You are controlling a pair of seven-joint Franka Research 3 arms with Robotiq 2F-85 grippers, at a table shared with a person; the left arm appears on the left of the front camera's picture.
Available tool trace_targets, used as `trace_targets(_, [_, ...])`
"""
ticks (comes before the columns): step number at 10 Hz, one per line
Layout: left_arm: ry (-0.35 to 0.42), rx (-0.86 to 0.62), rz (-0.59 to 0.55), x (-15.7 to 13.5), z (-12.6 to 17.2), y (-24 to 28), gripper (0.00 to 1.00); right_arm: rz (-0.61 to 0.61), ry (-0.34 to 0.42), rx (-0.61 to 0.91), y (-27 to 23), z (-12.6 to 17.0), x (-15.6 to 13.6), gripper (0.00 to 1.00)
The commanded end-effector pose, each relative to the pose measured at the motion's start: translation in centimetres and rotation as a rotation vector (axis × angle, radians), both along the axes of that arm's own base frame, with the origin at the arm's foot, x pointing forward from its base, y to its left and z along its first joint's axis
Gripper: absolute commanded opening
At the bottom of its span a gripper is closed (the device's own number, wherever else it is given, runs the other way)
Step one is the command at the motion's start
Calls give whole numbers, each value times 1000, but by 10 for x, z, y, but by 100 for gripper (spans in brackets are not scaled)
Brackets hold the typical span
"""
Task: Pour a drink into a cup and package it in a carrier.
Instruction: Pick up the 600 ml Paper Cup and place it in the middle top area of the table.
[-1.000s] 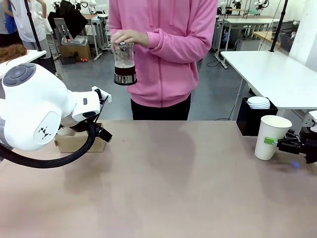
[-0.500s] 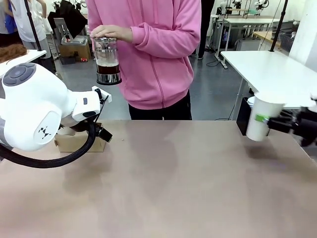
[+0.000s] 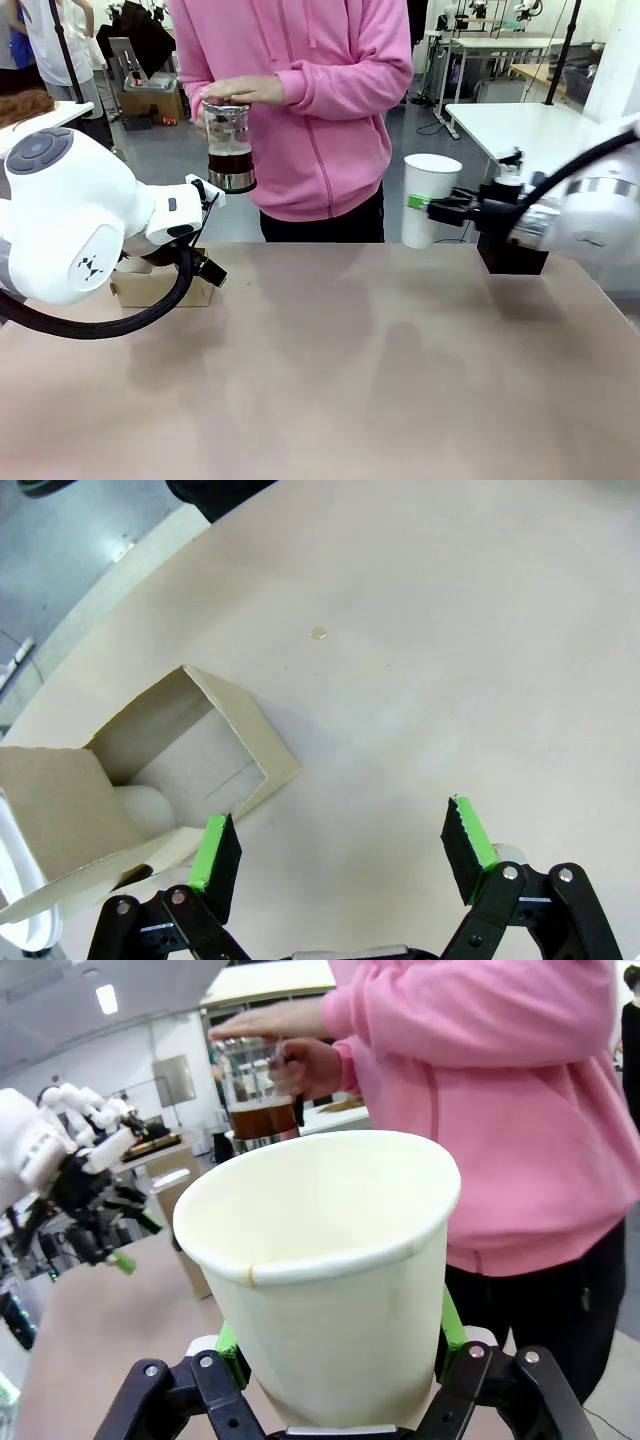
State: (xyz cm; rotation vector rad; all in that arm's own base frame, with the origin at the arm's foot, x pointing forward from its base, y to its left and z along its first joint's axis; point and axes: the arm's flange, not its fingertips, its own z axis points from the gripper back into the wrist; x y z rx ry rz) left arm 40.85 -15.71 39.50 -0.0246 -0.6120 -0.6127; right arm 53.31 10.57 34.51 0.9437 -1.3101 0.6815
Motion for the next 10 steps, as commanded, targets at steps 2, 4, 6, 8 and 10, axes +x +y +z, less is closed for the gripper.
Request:
trace_targets(2, [-4, -2, 0, -1, 2, 0, 100, -53, -20, -64, 37, -36, 60, 80])
trace_targets(4, [-4, -2, 0, -1, 2, 0, 100, -74, -22, -103, 49, -55, 72, 80])
trace_targets(6, [-4, -2, 0, -1, 2, 0, 100, -55, -18, -83, 51, -64, 75, 80])
trace_targets(8, [-4, -2, 0, -1, 2, 0, 100, -26, 6, -90, 48, -67, 73, 80])
trace_targets(10, [-4, -2, 0, -1, 2, 0, 100, -26, 6, -90, 48, -67, 73, 80])
